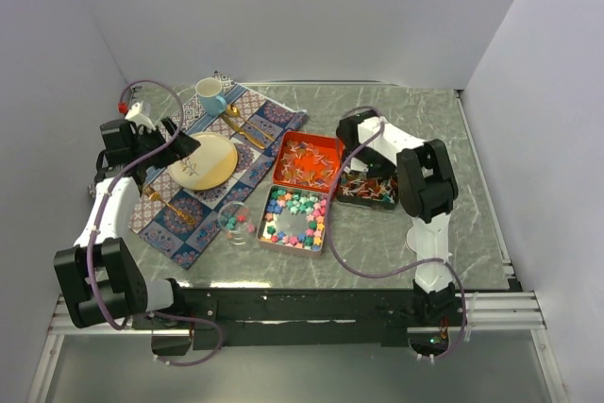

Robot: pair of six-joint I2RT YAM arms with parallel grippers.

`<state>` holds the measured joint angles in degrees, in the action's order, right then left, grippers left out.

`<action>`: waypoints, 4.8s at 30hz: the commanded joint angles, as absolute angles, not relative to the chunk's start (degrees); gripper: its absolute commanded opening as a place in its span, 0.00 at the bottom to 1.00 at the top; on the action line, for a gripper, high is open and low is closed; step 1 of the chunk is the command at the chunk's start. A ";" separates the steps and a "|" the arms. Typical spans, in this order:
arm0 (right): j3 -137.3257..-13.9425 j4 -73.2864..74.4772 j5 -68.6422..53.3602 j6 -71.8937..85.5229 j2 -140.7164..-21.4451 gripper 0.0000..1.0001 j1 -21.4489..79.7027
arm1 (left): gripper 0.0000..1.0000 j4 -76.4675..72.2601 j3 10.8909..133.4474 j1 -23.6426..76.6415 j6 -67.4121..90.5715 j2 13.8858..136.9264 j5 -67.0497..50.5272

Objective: Pack the candies
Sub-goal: Scoop the fake candies from the storage box, then place the fake candies in the packing bottle.

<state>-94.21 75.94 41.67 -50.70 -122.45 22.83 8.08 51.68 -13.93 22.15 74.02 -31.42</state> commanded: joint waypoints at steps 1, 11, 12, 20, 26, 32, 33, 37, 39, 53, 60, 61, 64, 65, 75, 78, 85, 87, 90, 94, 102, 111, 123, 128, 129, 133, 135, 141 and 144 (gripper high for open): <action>-90.20 74.19 33.49 -45.09 -123.15 0.00 21.62 | 0.84 8.00 54.05 -14.15 21.36 74.27 -31.55; -85.52 69.79 26.99 -34.64 -119.53 0.00 19.78 | 0.84 7.82 54.40 -14.15 20.57 73.30 -31.29; -85.17 69.26 26.29 -33.93 -119.27 0.00 19.60 | 0.84 7.91 54.58 -14.15 20.57 73.21 -31.29; -78.76 62.42 24.51 -34.36 -112.68 0.00 17.75 | 0.84 8.35 55.37 -14.24 18.99 72.68 -30.85; -72.77 51.69 25.93 -37.53 -110.30 0.00 17.05 | 0.84 7.82 57.65 -14.15 18.81 74.35 -30.24; -74.09 46.68 22.86 -35.07 -110.40 0.00 15.30 | 0.84 8.43 59.41 -14.15 17.93 76.29 -29.88; -73.22 44.84 22.16 -34.89 -109.00 0.00 15.21 | 0.84 8.61 59.68 -14.15 17.84 76.55 -29.88; -69.18 39.91 20.05 -35.77 -105.12 0.00 14.85 | 0.84 10.10 61.52 -14.15 16.61 77.87 -29.97; -67.25 38.68 19.51 -36.03 -103.28 0.00 14.94 | 0.84 11.42 62.05 -14.24 15.12 78.31 -29.79; -64.86 41.29 16.70 -40.78 -94.92 0.00 15.20 | 0.84 9.49 62.75 -14.15 11.87 79.45 -32.25; -64.86 40.69 21.26 -41.83 -91.85 0.00 16.34 | 0.84 7.47 61.88 -14.15 12.83 79.10 -33.31; -65.12 40.43 22.14 -42.36 -91.24 0.00 16.87 | 0.84 7.38 61.96 -14.15 13.01 78.84 -33.22; -66.53 40.60 22.50 -47.53 -86.67 0.00 18.62 | 0.84 8.61 62.84 -14.15 14.41 78.05 -31.83; -68.45 42.35 23.20 -48.85 -85.53 0.00 20.90 | 0.84 9.05 63.19 -14.15 14.94 77.70 -31.38; -88.84 57.38 24.08 -51.43 -86.56 0.00 43.91 | 0.86 19.94 66.79 -14.24 19.42 71.73 -23.83; -95.17 62.48 23.64 -49.14 -90.78 0.00 50.33 | 0.86 24.25 65.40 -15.20 18.46 69.27 -21.98; -96.59 68.46 26.71 -49.75 -95.62 0.00 61.50 | 0.87 25.75 58.45 -21.35 19.60 63.02 -20.56; -96.77 69.87 28.03 -49.75 -97.55 0.00 62.84 | 0.87 24.88 56.61 -22.67 19.77 61.10 -21.09; -98.43 71.63 29.97 -49.31 -100.80 0.00 64.60 | 0.87 24.08 54.23 -23.55 21.18 58.55 -21.80; -100.81 71.63 32.69 -50.45 -104.49 0.00 65.48 | 0.87 22.33 51.60 -23.82 22.32 55.46 -22.94; -108.72 75.50 38.14 -50.27 -113.55 0.00 65.65 | 0.87 21.71 49.40 -24.26 22.68 52.30 -24.08; -109.60 76.29 43.95 -53.88 -116.19 0.00 65.83 | 0.87 20.83 47.11 -24.52 23.03 49.31 -25.05; -113.55 77.17 50.17 -58.09 -119.18 0.00 65.92 | 0.87 19.69 46.49 -25.05 23.82 48.69 -26.46; -111.45 75.32 52.82 -61.96 -117.86 0.00 66.18 | 0.88 18.90 45.79 -25.31 24.08 48.60 -26.98; -111.18 74.89 53.17 -62.48 -117.69 0.00 66.18 | 0.87 18.81 45.70 -25.40 24.08 48.60 -26.98; -109.51 73.04 55.10 -65.21 -116.81 0.00 66.27 | 0.88 18.55 45.88 -25.66 24.43 48.69 -27.33; -109.51 72.77 55.63 -65.91 -116.81 0.00 66.44 | 0.87 18.46 45.79 -25.66 24.52 48.69 -27.33; -105.30 68.82 58.44 -71.01 -114.35 0.00 67.41 | 0.88 17.67 45.18 -26.01 24.87 48.17 -27.95; -103.80 68.47 59.67 -72.16 -113.47 0.00 67.85 | 0.88 17.49 45.00 -26.19 24.96 48.08 -28.04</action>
<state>-105.32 68.79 56.03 -62.26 -117.56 66.61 20.23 45.19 -25.69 23.92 49.43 -26.48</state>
